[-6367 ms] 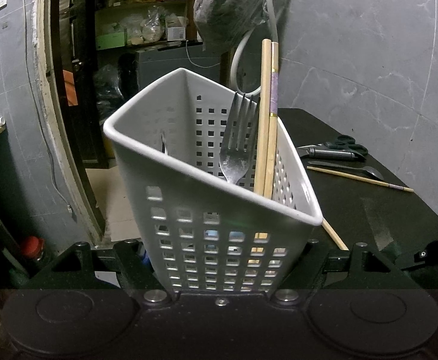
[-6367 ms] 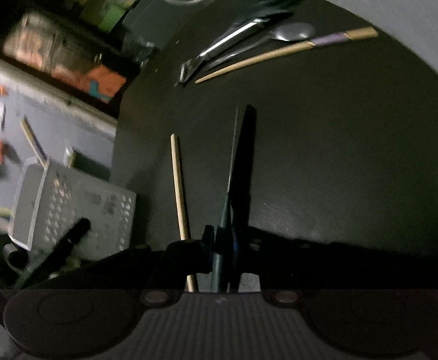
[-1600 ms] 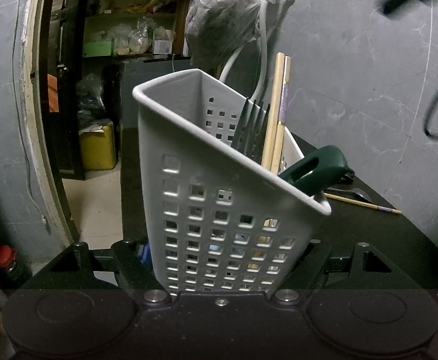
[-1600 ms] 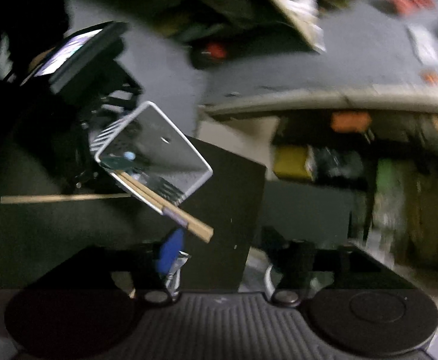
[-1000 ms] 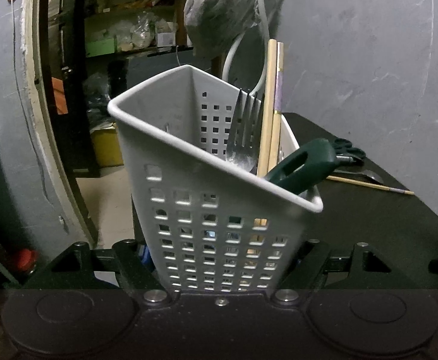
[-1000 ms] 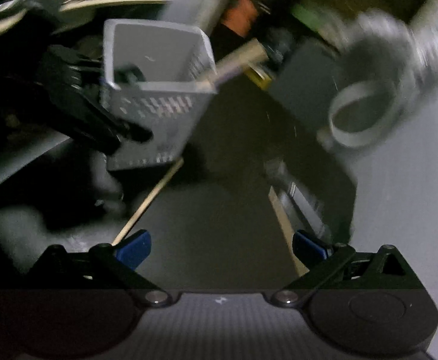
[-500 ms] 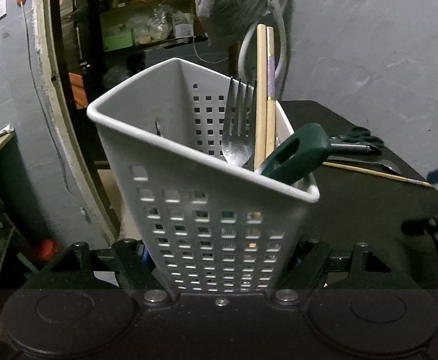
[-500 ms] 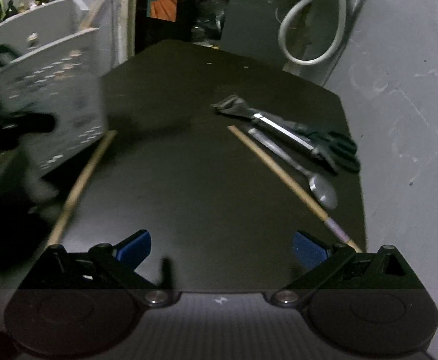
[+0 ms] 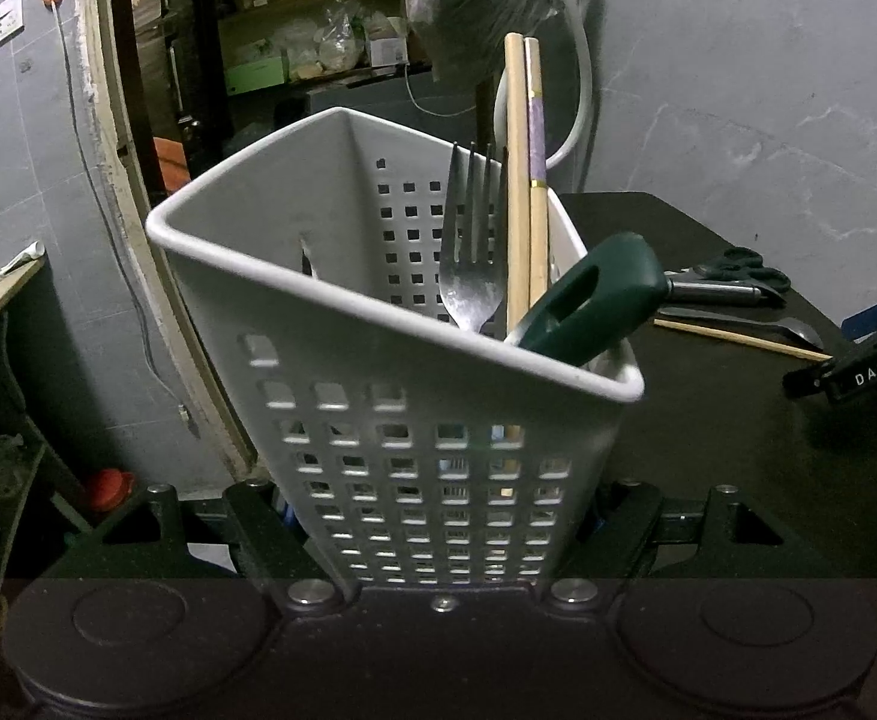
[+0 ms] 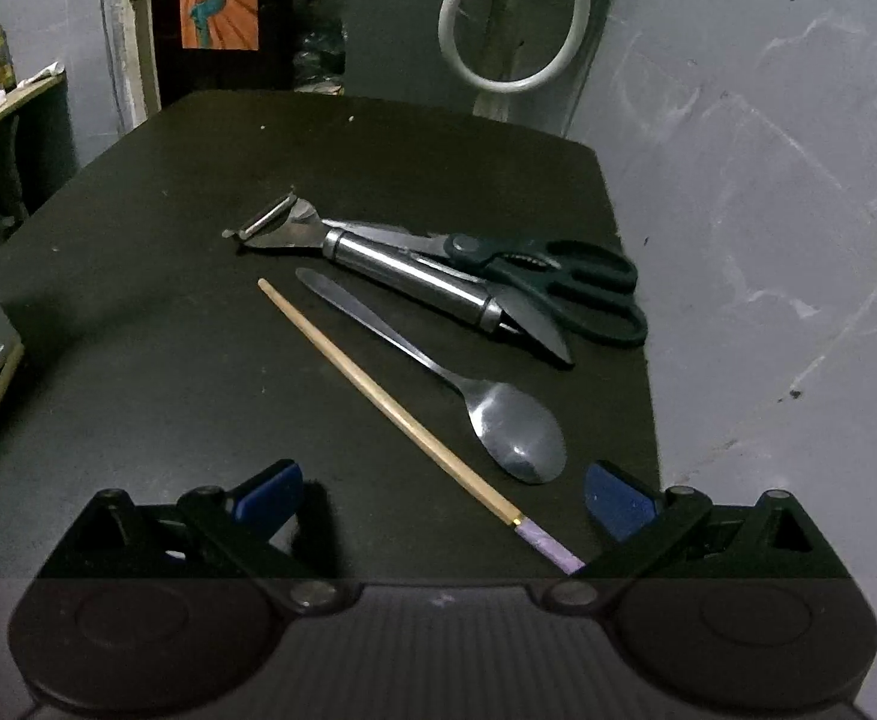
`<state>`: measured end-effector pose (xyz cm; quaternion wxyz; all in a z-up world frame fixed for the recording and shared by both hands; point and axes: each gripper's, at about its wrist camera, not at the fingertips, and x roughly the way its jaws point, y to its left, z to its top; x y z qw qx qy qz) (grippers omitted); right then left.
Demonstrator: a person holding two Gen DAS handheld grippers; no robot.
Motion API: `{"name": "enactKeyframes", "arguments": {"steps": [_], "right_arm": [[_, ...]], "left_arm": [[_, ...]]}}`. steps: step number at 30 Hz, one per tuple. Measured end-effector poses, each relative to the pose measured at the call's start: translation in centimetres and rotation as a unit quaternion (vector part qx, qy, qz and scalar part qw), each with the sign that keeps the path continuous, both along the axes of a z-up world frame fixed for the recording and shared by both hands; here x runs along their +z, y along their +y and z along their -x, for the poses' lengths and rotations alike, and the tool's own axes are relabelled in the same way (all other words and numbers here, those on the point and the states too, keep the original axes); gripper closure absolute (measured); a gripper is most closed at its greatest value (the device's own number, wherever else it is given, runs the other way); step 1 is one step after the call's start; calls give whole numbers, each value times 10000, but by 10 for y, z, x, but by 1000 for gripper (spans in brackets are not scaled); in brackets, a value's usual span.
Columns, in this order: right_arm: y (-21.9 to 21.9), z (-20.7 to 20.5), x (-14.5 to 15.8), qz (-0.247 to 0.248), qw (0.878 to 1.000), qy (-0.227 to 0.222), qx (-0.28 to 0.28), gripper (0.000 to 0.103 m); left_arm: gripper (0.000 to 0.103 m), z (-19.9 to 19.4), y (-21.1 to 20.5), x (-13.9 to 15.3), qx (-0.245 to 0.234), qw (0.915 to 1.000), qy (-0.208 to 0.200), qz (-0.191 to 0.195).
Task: Organize utensils
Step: 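Open the right tool and withdraw it from the holder, then move the right tool down over the wooden chopsticks on the table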
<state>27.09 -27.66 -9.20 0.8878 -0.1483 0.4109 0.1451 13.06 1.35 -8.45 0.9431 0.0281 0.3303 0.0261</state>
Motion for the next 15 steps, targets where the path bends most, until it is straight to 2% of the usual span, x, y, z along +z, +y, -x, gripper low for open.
{"name": "enactKeyframes", "arguments": {"steps": [3, 7, 10, 12, 13, 15], "right_arm": [[-2, -2, -4, -37, 10000, 77, 37, 0], [-6, -6, -6, -387, 9988, 303, -80, 1], [-8, 0, -6, -638, 9973, 349, -53, 15], [-6, 7, -3, -579, 9980, 239, 33, 27], [-5, 10, -3, -573, 9981, 232, 47, 28], [-3, 13, -1, -638, 9976, 277, 46, 42]], "left_arm": [[24, 0, 1, 0, -23, 10000, 12, -2], [24, 0, 2, -1, -54, 10000, 30, -1], [24, -2, 3, -2, -67, 10000, 43, 26], [25, -3, 5, -3, -90, 9999, 41, 58], [25, -3, 6, -3, -107, 9999, 40, 70], [25, -3, 8, -3, -140, 9999, 29, 88]]}}
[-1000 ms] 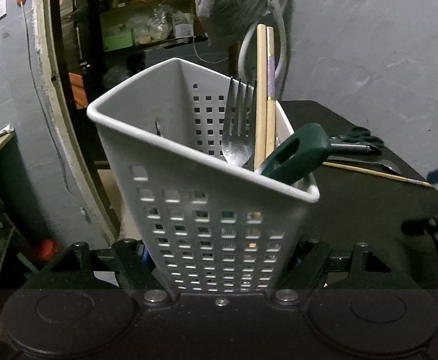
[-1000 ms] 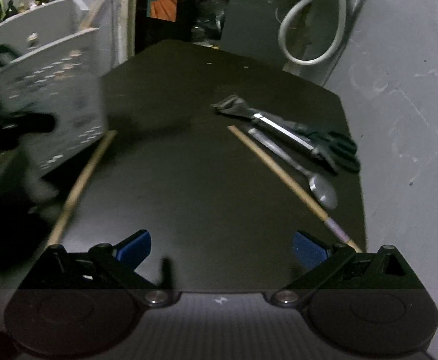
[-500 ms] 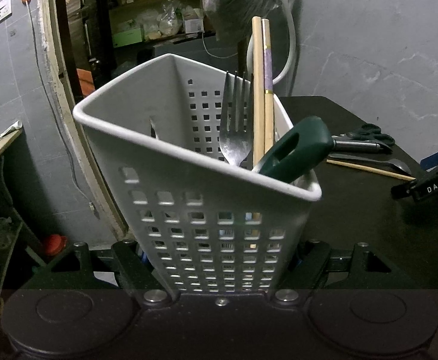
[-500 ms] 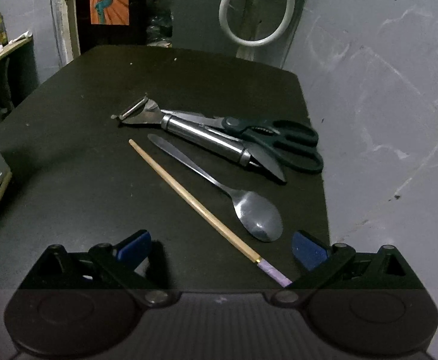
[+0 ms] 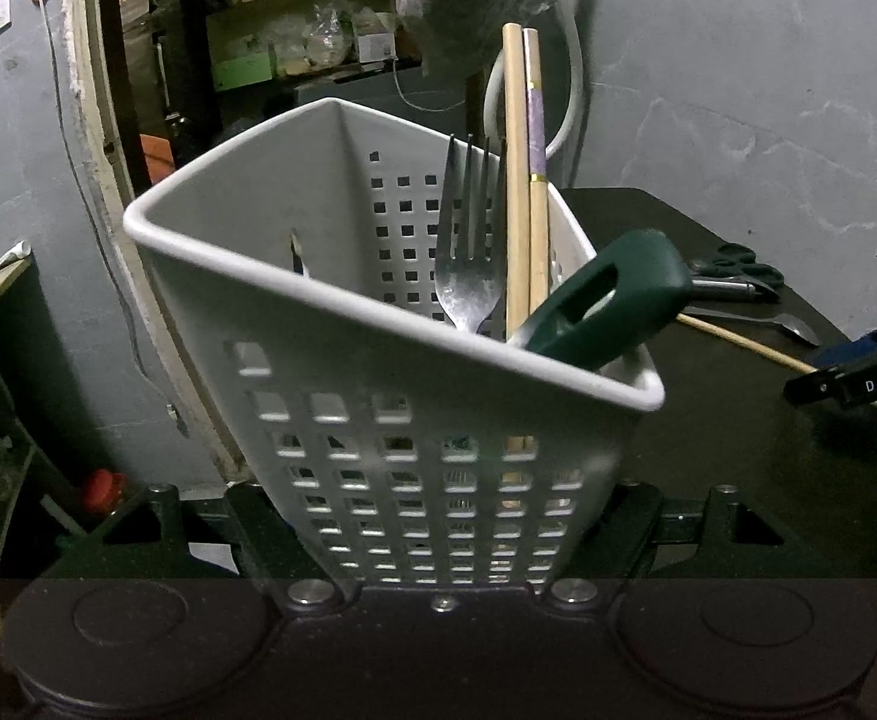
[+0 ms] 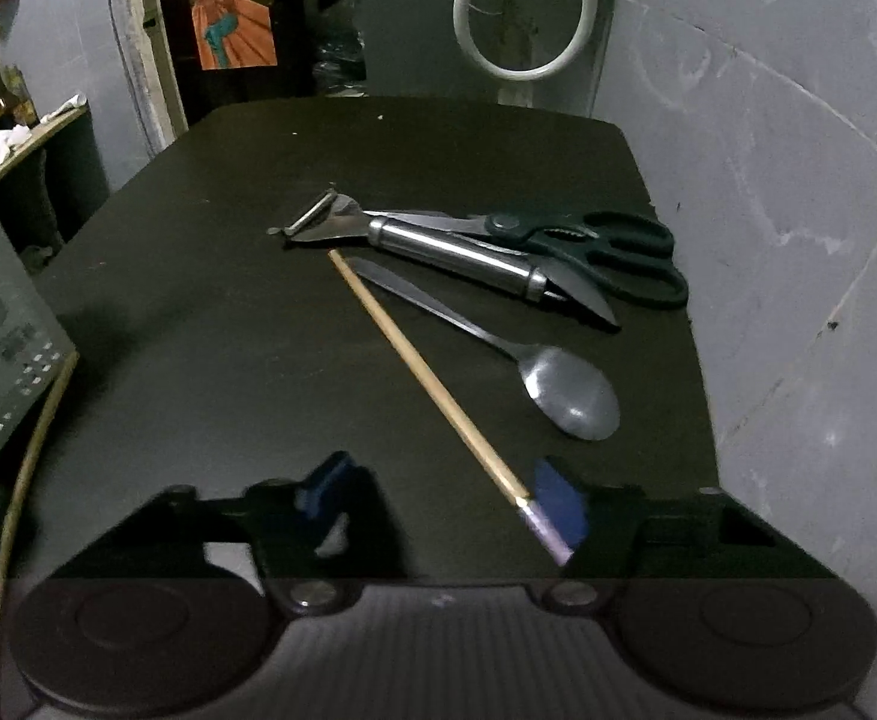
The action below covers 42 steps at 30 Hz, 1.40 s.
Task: Organize utensils
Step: 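Move the right tool down over the wooden chopsticks on the table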
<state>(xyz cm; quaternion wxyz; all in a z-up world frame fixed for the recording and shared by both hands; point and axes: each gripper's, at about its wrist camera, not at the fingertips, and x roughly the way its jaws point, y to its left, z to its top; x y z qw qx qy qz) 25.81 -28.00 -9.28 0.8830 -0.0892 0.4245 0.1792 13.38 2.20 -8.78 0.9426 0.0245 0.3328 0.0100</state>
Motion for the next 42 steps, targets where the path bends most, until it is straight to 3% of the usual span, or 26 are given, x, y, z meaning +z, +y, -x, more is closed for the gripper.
{"name": "enactKeyframes", "arguments": {"steps": [2, 5, 6, 15, 23, 37, 42], "right_arm": [[3, 3, 1, -9, 10000, 5, 17, 54], [9, 8, 3, -2, 10000, 25, 61, 87], [13, 11, 4, 22, 10000, 31, 75, 93], [53, 58, 5, 67, 9990, 125, 413, 96], [87, 98, 11, -321, 9974, 386, 518, 96], [125, 131, 8, -335, 9949, 635, 704, 96], [126, 130, 8, -328, 9952, 642, 658, 85]], "left_arm": [[25, 0, 1, 0, -45, 10000, -5, -22], [26, 0, 2, 0, -56, 10000, -14, -30], [26, 0, 2, 0, -62, 10000, -9, -33], [27, -1, 9, 1, -232, 9997, -22, 10], [27, -4, 13, 0, -355, 9994, -52, 12], [27, -2, 22, -2, -610, 9980, -112, 88], [27, -3, 26, -2, -659, 9977, -114, 110]]}}
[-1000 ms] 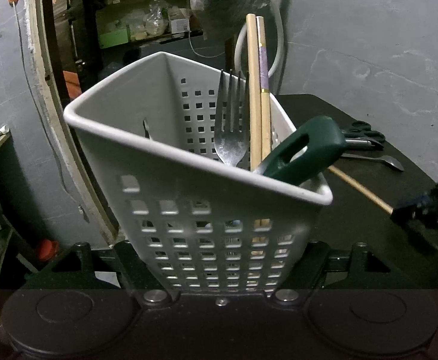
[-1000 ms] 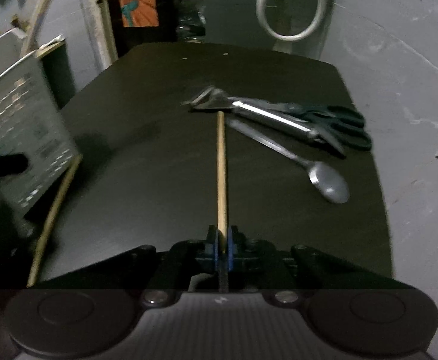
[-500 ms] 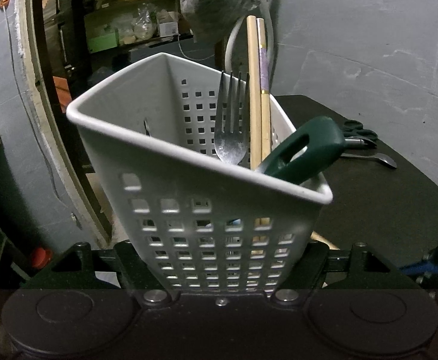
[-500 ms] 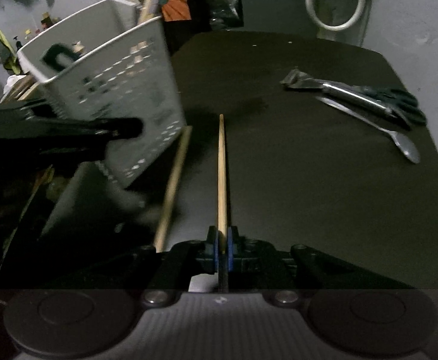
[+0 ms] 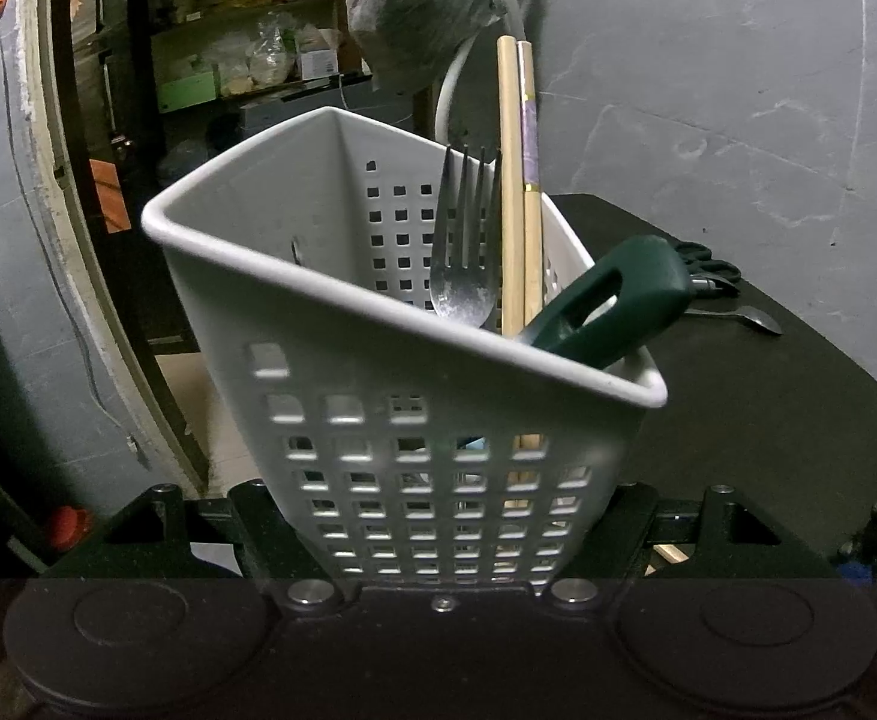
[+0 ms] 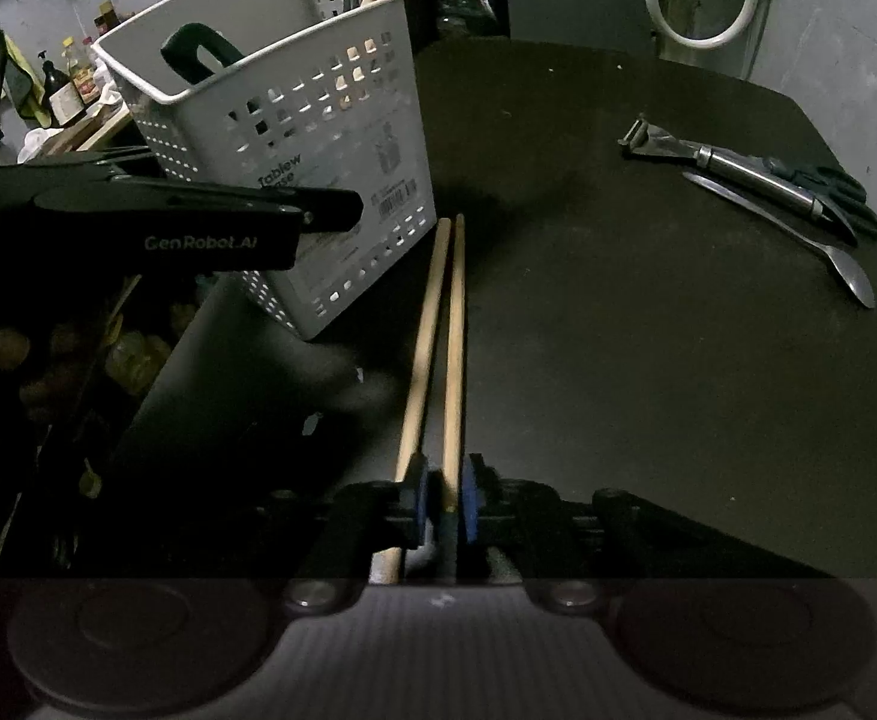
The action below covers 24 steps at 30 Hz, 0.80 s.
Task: Organize utensils
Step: 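Move the right tool down over the wooden chopsticks on the table, then grasp the pair of wooden chopsticks with the right tool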
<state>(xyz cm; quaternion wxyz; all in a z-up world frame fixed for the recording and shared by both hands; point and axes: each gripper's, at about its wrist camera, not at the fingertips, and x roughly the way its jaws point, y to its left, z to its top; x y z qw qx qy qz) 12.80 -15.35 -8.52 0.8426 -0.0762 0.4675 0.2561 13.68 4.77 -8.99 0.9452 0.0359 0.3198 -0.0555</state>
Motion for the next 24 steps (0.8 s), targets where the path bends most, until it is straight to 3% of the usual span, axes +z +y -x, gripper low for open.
{"name": "enactKeyframes", "arguments": {"steps": [1, 3, 5, 11, 17, 24], "right_arm": [[0, 0, 1, -13, 10000, -3, -23, 81], [1, -2, 3, -65, 9999, -23, -86, 59], [3, -5, 5, -118, 9999, -49, -112, 52], [25, -16, 5, -17, 9999, -99, -34, 44], [38, -14, -2, 338, 9994, -57, 32, 47], [30, -14, -1, 533, 9985, -133, -74, 89]], "left_arm": [[27, 0, 0, 0, -7, 10000, -2, 2], [27, 0, 0, 0, -20, 10000, -4, 6], [27, 0, 1, 0, -31, 10000, -5, 8], [27, 0, 2, 0, -38, 10000, -11, 10], [27, 0, 2, 0, -32, 10000, -11, 13], [27, 0, 2, 0, -14, 10000, -21, 20]]}}
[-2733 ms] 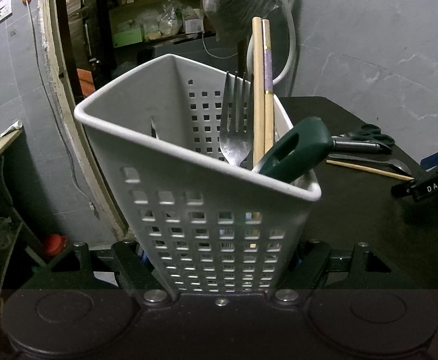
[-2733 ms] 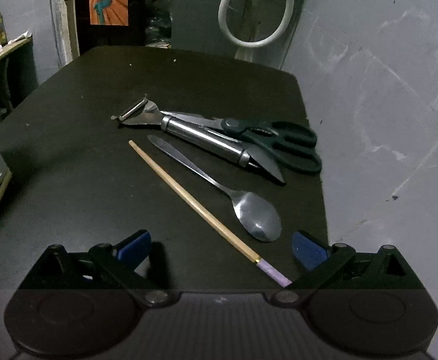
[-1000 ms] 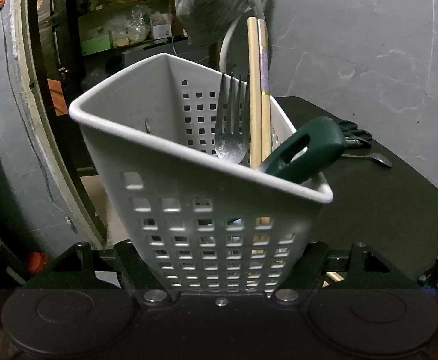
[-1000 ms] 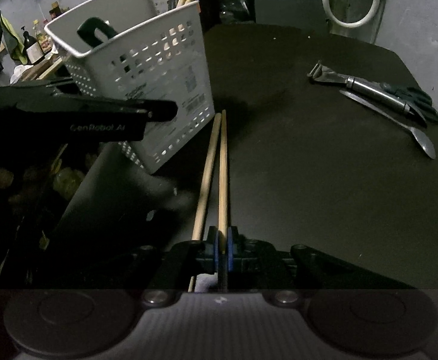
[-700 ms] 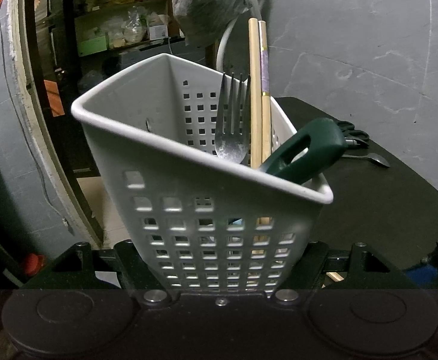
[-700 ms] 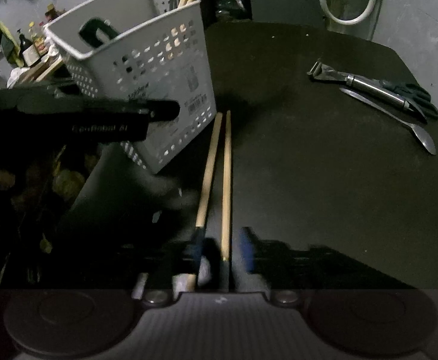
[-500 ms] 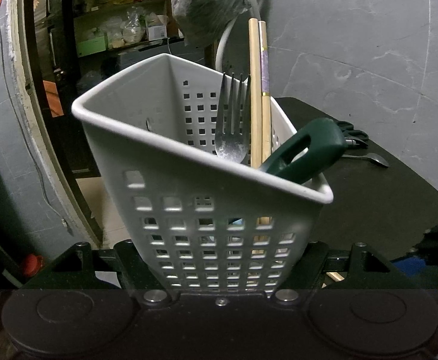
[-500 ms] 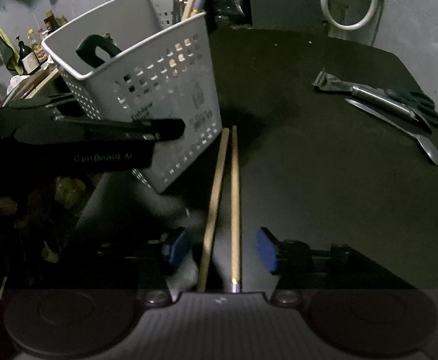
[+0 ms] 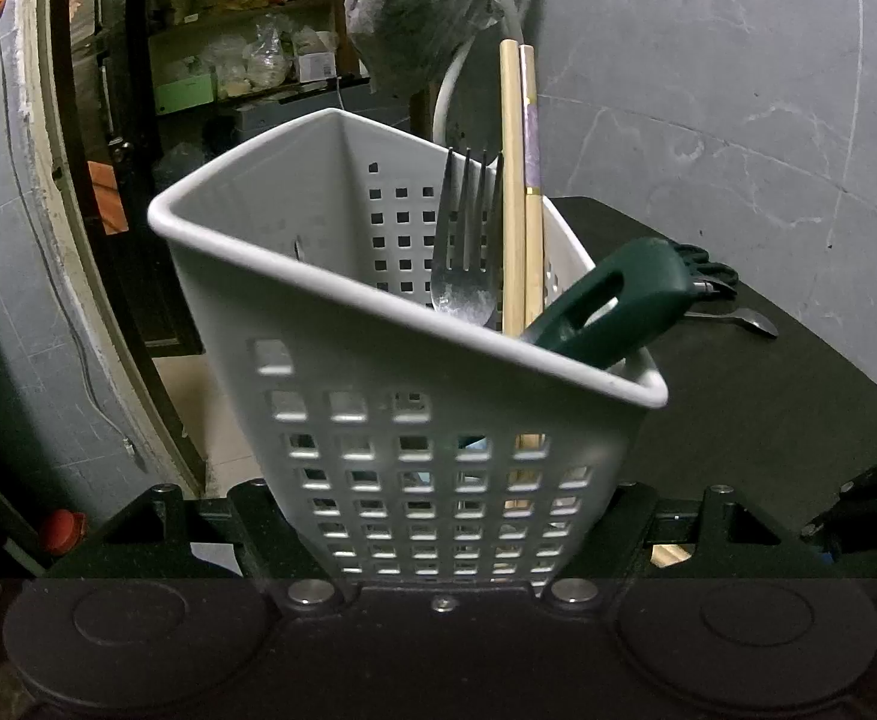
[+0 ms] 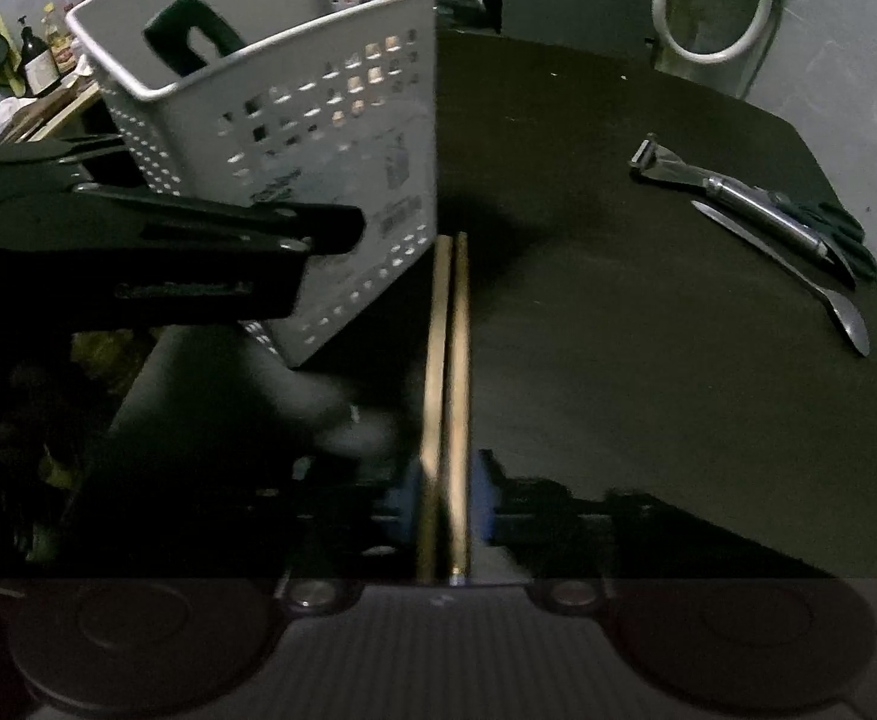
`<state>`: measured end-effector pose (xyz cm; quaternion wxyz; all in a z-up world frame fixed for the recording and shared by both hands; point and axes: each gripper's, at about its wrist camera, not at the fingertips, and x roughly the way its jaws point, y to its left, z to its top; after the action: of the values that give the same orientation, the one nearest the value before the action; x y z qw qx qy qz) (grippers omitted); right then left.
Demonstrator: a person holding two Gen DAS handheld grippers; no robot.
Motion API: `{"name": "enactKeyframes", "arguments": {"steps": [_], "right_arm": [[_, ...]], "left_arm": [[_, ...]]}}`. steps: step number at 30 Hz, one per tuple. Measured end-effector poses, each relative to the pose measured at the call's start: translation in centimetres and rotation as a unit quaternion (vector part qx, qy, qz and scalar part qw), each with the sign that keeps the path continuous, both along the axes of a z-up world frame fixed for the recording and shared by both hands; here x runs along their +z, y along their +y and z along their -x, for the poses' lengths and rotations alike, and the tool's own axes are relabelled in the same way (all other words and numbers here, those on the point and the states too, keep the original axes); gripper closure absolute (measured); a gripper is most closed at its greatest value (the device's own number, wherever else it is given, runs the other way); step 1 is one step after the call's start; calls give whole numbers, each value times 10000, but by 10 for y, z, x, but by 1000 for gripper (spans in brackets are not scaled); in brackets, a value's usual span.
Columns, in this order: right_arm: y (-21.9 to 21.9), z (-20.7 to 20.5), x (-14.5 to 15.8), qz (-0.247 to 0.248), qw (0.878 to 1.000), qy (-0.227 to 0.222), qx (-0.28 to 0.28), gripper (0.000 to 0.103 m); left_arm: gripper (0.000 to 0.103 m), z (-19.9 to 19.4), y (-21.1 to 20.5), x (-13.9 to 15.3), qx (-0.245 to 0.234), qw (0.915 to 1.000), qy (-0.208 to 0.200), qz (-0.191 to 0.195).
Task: Organize utensils
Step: 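Grasp the pair of wooden chopsticks with the right tool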
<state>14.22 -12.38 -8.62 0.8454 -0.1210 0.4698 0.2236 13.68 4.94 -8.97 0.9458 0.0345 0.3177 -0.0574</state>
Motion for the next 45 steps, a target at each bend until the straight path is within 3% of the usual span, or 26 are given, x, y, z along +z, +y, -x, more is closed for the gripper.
{"name": "enactKeyframes", "arguments": {"steps": [11, 13, 24, 28, 30, 31, 43, 45], "right_arm": [[-23, -13, 1, 489, 9966, -22, 666, 88], [-23, -16, 3, 487, 9963, -43, 711, 80], [-4, -48, 5, 448, 9949, 125, 898, 61], [2, -55, 3, 521, 9942, 267, 904, 63], [2, -57, 3, 425, 9941, 413, 906, 85], [2, -57, 3, 448, 9939, 415, 915, 88], [9, -70, 5, 568, 9913, 631, 1009, 84], [10, -72, 4, 582, 9909, 624, 1040, 88]], "left_arm": [[27, 2, -3, 1, 53, 10000, -3, 11], [27, 2, -3, 1, 61, 10000, -2, 18], [27, 3, -4, 1, 131, 9999, -4, 44], [27, 3, -5, 1, 152, 9999, -5, 54], [27, 3, -5, 1, 161, 9999, -8, 58], [27, 3, -5, 1, 166, 9998, -10, 61], [27, 5, -4, 0, 230, 9997, -28, 92], [27, 5, -4, 0, 247, 9996, -27, 122]]}}
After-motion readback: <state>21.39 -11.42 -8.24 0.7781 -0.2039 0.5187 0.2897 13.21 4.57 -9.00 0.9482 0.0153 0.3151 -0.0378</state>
